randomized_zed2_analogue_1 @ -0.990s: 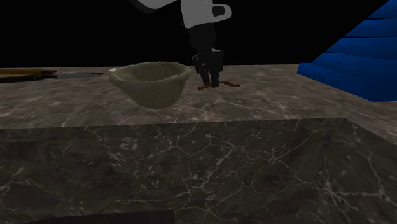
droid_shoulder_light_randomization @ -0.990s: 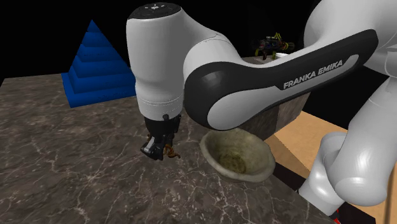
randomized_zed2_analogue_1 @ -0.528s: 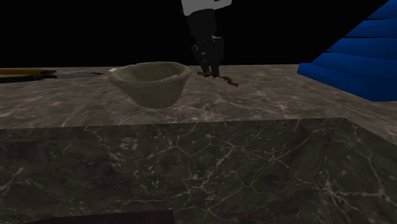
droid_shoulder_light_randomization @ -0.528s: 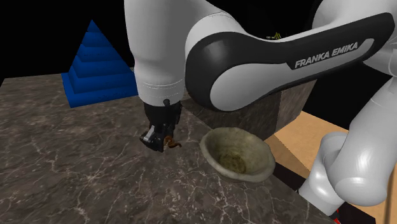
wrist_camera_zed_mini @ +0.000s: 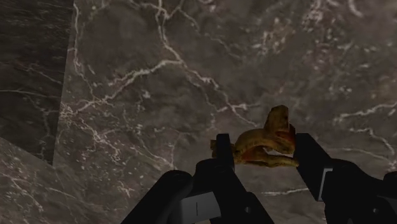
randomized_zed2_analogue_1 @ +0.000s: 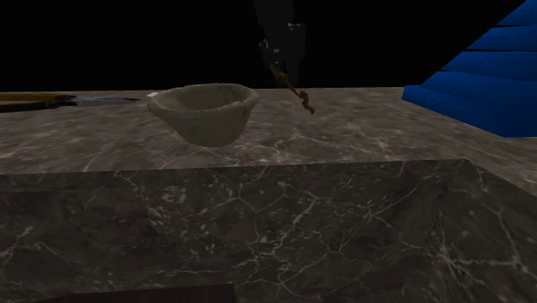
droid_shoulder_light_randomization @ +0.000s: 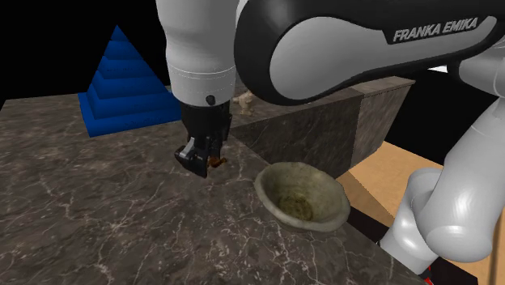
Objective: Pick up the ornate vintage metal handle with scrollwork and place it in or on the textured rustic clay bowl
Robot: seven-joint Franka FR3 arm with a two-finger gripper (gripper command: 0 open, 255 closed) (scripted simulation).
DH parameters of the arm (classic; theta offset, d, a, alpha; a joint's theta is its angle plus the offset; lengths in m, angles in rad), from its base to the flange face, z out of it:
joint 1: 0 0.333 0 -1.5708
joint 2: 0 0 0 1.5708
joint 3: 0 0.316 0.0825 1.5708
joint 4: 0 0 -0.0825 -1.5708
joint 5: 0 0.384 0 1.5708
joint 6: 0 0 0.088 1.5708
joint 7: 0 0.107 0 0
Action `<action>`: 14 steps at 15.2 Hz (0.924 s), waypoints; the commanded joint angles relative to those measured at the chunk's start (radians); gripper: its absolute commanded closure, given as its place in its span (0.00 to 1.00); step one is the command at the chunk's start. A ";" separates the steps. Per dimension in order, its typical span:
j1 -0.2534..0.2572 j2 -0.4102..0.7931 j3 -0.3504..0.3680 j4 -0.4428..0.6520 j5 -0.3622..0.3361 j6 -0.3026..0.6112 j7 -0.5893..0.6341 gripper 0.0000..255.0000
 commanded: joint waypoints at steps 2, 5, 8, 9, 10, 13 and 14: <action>0.000 0.003 0.001 0.043 0.000 -0.040 -0.006 1.00; 0.001 0.009 0.003 0.089 -0.002 -0.081 -0.012 1.00; 0.002 0.017 0.005 0.137 -0.006 -0.122 -0.017 1.00; 0.003 0.021 0.006 0.154 -0.008 -0.136 -0.019 1.00; 0.003 0.024 0.007 0.171 -0.010 -0.150 -0.020 1.00; 0.005 0.037 0.010 0.225 -0.016 -0.194 -0.024 1.00; 0.006 0.042 0.011 0.244 -0.019 -0.208 -0.025 1.00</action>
